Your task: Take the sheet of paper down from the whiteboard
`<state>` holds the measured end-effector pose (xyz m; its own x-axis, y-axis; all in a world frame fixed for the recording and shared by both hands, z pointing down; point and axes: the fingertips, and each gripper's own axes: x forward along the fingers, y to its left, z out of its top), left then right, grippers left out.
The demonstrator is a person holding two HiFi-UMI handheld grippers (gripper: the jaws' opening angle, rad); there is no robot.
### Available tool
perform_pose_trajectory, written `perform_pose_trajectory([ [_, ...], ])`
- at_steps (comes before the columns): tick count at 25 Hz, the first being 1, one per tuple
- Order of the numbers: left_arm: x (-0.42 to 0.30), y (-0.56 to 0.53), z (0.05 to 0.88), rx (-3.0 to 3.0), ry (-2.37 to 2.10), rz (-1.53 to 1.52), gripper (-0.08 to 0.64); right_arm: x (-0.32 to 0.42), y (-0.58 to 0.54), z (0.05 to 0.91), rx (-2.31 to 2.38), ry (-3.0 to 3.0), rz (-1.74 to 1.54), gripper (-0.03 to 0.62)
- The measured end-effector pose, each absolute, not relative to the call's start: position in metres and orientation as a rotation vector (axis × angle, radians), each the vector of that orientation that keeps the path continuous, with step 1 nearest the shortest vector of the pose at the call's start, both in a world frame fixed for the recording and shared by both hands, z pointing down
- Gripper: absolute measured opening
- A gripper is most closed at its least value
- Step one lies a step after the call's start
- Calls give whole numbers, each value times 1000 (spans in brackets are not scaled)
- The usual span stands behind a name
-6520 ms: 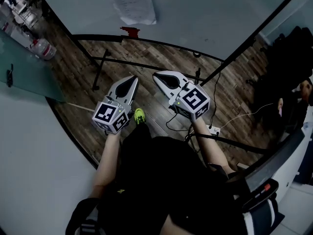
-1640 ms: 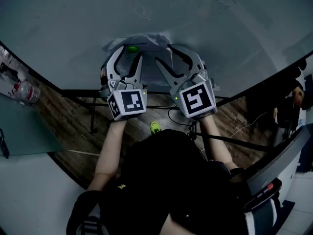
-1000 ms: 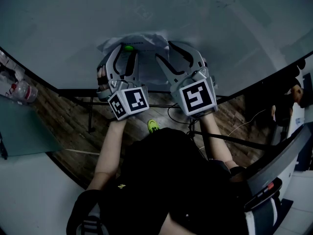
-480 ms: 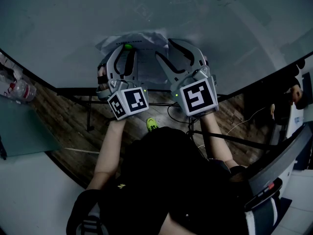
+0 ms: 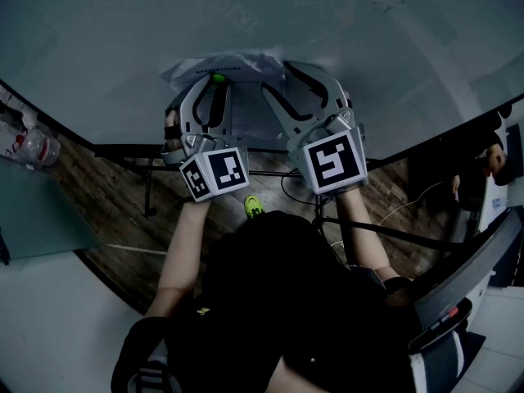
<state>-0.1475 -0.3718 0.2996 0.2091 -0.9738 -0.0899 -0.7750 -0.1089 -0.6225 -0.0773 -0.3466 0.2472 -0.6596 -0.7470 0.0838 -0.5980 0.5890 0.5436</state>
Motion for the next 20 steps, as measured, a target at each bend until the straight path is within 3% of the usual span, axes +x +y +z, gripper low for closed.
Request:
perform_pose_trajectory([
  [20, -148, -371, 299, -1939, 1604, -483, 146, -81, -352, 235, 1118, -2477, -779, 138],
])
